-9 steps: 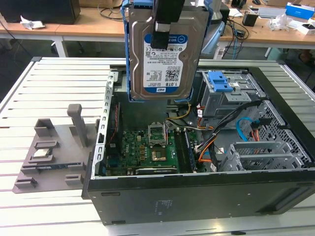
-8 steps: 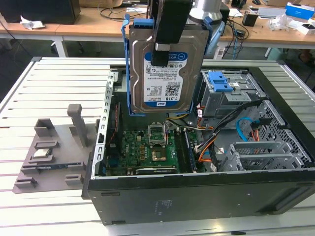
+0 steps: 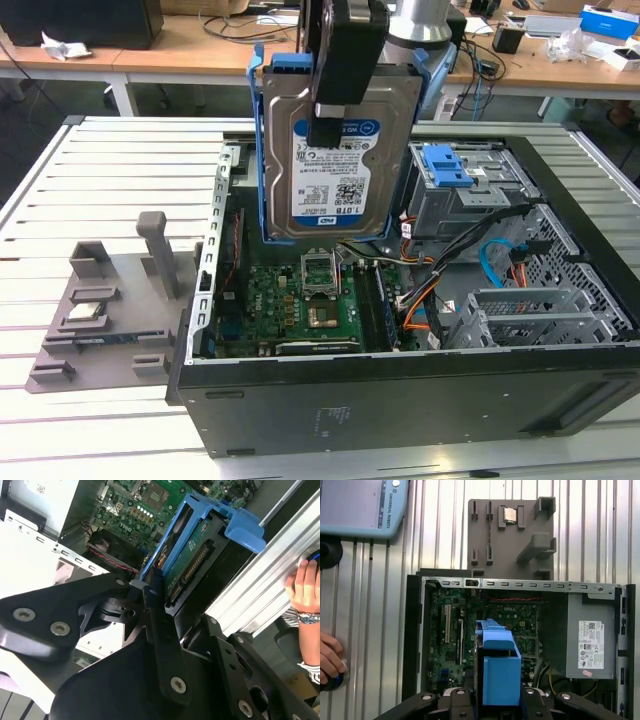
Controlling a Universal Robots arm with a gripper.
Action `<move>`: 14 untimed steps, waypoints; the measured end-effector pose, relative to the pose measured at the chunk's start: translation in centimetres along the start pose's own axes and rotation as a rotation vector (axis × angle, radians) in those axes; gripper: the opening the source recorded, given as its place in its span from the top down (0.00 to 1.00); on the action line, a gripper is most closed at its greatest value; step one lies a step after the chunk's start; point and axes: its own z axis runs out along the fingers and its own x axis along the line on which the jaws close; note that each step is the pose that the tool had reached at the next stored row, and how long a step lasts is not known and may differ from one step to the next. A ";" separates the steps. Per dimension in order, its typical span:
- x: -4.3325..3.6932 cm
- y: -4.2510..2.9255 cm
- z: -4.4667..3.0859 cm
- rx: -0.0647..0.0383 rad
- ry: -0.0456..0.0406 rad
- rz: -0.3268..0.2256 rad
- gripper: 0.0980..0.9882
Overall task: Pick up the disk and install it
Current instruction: 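Pick up the disk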
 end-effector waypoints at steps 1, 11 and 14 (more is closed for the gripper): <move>0.01 -0.01 0.17 0.000 0.0000 0.000 0.70; 1.29 -0.02 1.31 0.000 0.0015 0.000 0.70; 2.07 0.01 1.32 0.000 0.0015 0.000 0.70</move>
